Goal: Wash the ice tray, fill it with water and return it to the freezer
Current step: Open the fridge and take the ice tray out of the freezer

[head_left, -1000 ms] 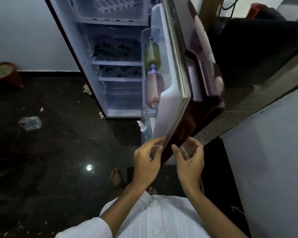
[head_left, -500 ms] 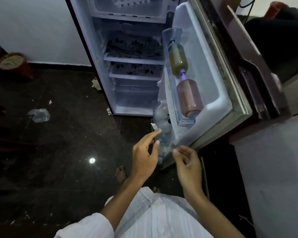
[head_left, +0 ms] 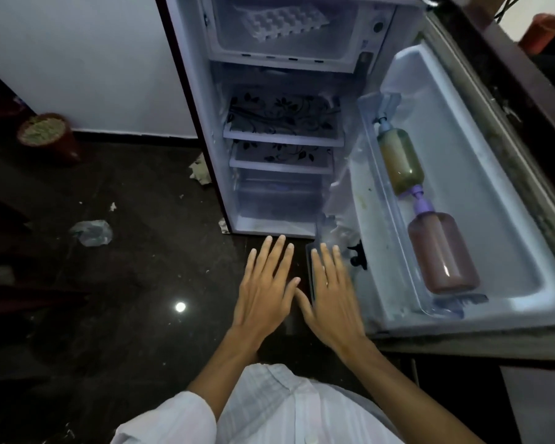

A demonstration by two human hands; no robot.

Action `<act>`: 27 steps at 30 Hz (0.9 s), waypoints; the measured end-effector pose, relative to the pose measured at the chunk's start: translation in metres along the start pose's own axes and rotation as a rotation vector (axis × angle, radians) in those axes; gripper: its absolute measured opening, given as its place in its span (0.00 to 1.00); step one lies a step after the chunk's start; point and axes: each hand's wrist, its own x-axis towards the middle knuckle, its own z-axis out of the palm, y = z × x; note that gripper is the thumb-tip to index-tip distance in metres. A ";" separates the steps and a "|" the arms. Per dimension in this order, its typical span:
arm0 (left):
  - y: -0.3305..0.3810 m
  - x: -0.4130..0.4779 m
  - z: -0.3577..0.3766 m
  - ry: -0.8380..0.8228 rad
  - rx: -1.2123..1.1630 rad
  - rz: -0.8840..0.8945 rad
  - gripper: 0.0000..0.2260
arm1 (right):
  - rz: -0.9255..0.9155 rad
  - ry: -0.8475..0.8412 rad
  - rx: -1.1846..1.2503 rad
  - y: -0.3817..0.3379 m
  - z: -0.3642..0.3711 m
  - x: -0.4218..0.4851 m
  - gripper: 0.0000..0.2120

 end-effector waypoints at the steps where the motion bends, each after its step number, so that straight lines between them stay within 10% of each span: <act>1: -0.010 0.007 -0.001 -0.017 0.021 -0.006 0.26 | 0.014 -0.012 -0.017 -0.004 0.004 0.011 0.38; 27: -0.192 0.410 -0.049 0.128 0.027 -0.011 0.26 | 0.067 0.247 -0.014 -0.040 -0.063 0.479 0.37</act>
